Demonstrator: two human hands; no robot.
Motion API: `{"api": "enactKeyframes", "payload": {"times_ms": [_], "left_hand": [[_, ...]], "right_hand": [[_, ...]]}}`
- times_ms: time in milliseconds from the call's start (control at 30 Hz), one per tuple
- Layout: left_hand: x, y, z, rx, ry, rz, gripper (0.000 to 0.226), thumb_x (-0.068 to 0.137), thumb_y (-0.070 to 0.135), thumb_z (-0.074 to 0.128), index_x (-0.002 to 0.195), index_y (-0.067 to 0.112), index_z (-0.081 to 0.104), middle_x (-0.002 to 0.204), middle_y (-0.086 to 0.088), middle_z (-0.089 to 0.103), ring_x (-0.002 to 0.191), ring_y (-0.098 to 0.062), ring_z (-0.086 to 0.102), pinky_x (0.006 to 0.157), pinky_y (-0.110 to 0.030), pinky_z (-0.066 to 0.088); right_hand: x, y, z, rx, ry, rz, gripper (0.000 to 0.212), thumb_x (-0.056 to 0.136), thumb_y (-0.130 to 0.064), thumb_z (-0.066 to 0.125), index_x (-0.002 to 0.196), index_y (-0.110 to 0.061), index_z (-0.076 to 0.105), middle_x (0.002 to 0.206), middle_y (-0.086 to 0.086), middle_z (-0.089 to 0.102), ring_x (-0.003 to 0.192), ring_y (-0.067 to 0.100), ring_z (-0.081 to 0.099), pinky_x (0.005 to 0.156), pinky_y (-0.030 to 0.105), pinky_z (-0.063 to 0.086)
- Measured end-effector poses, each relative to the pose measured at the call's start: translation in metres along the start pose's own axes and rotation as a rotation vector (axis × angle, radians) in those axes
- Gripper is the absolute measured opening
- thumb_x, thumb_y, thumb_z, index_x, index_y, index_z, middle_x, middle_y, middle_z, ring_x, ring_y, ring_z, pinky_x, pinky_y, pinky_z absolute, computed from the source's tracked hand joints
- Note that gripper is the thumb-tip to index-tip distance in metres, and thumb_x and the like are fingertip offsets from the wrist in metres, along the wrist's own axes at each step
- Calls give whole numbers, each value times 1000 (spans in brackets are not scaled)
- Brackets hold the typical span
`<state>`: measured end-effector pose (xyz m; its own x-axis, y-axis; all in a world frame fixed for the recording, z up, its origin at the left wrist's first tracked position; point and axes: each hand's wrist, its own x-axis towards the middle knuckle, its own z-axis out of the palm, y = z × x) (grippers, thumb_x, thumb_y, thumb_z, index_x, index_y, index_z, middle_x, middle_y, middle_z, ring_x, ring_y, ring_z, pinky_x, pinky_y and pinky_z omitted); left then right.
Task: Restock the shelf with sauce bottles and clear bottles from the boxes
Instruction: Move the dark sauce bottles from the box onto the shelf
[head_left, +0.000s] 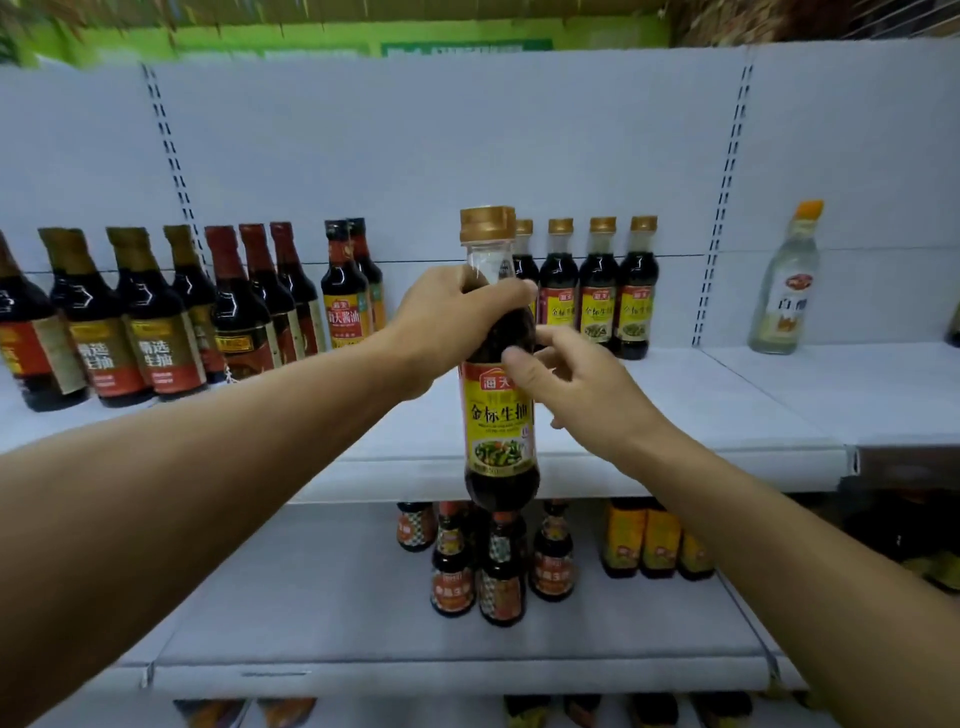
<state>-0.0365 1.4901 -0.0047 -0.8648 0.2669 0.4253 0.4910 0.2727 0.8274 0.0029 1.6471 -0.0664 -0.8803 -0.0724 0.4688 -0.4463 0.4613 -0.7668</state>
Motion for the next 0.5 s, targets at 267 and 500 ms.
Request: {"api": "enactKeyframes", "payload": {"times_ms": [267,500], "left_hand": [[69,-10,28,-19,-3,-17,27,83,44,69,88,17,67,77,6,75,71,-9,73,58,-21,54],[122,-31,47,-90,-60,-27,30,86,45,69,101,19,64,87,9,76,79,-6,72,61,-18,56]], "right_hand": [[46,56,-8,102,-146,90,60,66,-57,79,117,-40,53,109,-20,68,102,0,64,94,38,53],[99,90,-28,61,-106,119,51,72,-40,81,116,-34,56,105,-16,69,99,2,64,93,37,54]]}}
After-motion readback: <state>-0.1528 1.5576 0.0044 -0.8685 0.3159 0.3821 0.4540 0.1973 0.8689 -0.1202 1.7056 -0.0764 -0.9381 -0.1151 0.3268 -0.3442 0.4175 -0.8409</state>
